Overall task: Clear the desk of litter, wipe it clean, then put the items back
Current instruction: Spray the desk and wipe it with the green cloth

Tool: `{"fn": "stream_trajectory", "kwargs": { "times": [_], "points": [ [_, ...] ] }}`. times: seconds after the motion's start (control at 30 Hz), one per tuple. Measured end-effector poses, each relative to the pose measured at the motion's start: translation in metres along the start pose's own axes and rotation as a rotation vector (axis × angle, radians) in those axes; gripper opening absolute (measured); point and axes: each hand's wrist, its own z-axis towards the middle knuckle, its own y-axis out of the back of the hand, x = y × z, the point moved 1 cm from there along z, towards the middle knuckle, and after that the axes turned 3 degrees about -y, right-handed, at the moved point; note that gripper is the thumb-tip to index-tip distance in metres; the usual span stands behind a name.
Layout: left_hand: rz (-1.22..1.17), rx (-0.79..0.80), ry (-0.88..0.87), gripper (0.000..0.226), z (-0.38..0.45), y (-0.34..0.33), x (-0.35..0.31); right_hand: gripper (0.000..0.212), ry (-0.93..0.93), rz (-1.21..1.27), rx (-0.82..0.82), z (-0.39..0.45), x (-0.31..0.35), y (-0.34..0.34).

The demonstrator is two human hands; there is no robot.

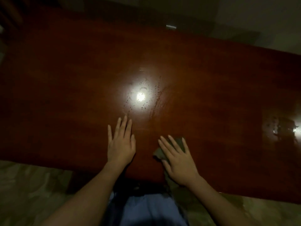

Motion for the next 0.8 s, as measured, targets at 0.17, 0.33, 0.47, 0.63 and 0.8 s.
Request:
{"fn": "stream_trajectory", "kwargs": {
  "times": [0.17, 0.33, 0.47, 0.63, 0.8],
  "points": [
    [0.01, -0.019, -0.006, 0.061, -0.001, -0.002, -0.001, 0.06, -0.347, 0.076, -0.067, -0.005, -0.042, 0.008],
    [-0.002, -0.05, -0.02, 0.059, -0.002, -0.003, -0.001, 0.061, -0.776, 0.147, -0.112, 0.06, -0.018, 0.028],
    [-0.068, -0.102, -0.036, 0.052, -0.002, -0.003, 0.002, 0.065, -0.382, 0.087, -0.069, 0.07, 0.051, 0.017],
    [-0.172, -0.157, 0.033, 0.042, 0.002, 0.006, -0.004, 0.065, 0.048, -0.03, -0.014, -0.014, 0.056, -0.017],
    [-0.272, -0.217, -0.033, 0.038, 0.008, 0.008, -0.032, 0.063, 0.098, -0.1, 0.05, -0.07, -0.041, -0.013]
  ]
}}
